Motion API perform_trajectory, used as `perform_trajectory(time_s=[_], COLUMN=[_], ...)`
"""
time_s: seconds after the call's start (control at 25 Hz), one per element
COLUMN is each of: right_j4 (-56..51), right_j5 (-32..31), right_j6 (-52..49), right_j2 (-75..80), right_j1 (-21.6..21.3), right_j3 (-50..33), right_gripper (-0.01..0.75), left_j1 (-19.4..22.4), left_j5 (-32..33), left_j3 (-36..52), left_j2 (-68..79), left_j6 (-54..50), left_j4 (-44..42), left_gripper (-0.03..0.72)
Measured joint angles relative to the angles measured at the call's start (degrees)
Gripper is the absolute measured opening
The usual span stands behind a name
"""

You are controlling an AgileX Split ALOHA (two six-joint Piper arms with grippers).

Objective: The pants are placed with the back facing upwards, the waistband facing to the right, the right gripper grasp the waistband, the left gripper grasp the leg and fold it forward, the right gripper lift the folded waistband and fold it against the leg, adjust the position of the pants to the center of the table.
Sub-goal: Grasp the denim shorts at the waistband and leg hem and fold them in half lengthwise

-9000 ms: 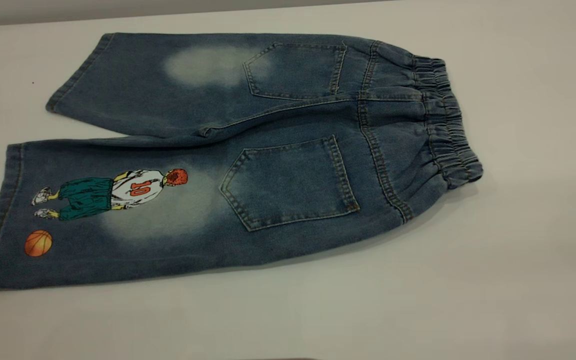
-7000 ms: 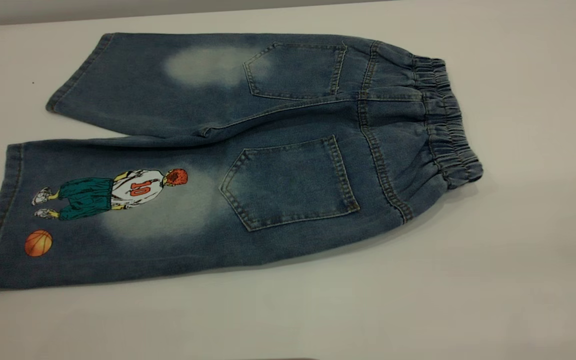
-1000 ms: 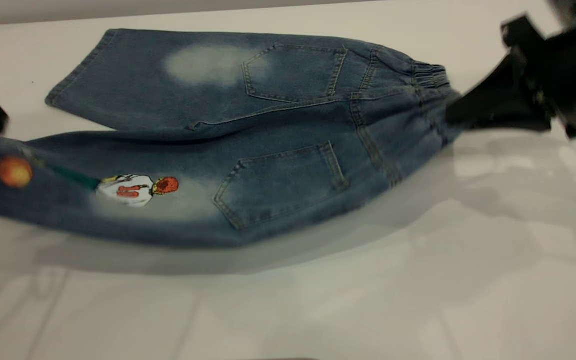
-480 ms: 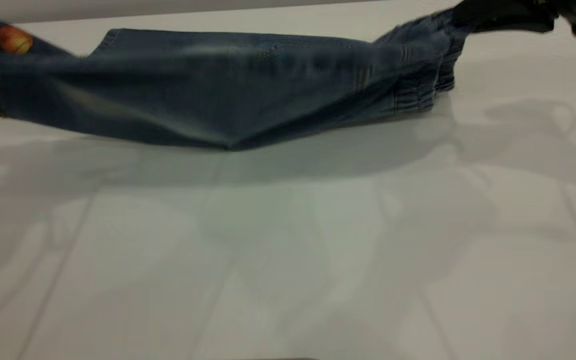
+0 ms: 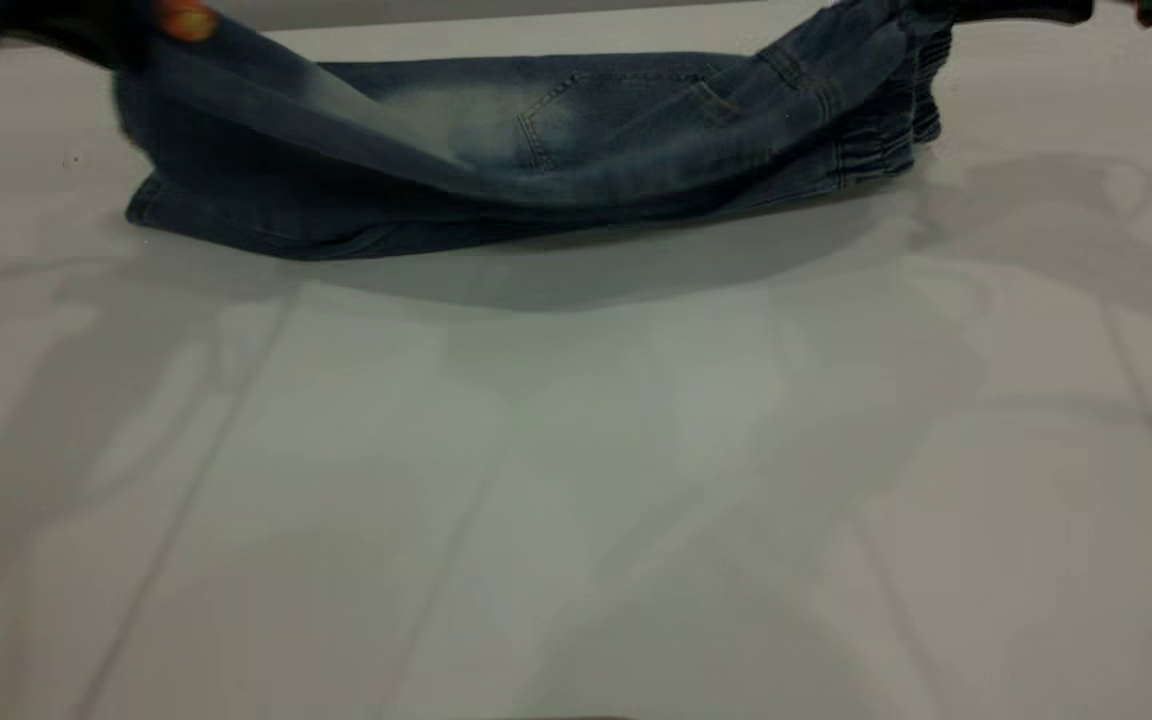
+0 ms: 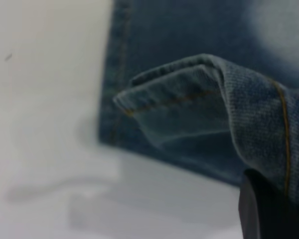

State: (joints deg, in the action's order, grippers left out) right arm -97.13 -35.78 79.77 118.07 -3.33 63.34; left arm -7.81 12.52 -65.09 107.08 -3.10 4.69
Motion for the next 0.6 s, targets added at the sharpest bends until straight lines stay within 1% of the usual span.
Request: perform_trajectory(time_s=[0.16,0.32,0.48,0.6], right_j4=[-2.2,-5.3,-5.7,-5.7], right_j5=[0.4,1.0,1.4,3.1], right_j6=[2.2,4.8,6.2,7.0], right_j2=[3.8,6.6,9.9,12.3], right_j1=[0.0,0.0,0.0,0.0], right_j3=[3.4,6.8,10.8,13.4], right_gripper=[0.037,0.037,0.037,0.037], left_j1=[-1.4,-1.4,-1.4,-1.4], left_j5=[-5.1,-11.6,-18.3,-22.7], left_j3=[-1.4,-1.7,-1.7,-1.8], left_j2=[4.7,8.3,11.2,12.5], left_j6=[0.0,0.2,0.2,1.8], left_j4=[0.0,0.0,-0.2,-0.8], left_gripper=[0.052,0.052,0.052,0.052])
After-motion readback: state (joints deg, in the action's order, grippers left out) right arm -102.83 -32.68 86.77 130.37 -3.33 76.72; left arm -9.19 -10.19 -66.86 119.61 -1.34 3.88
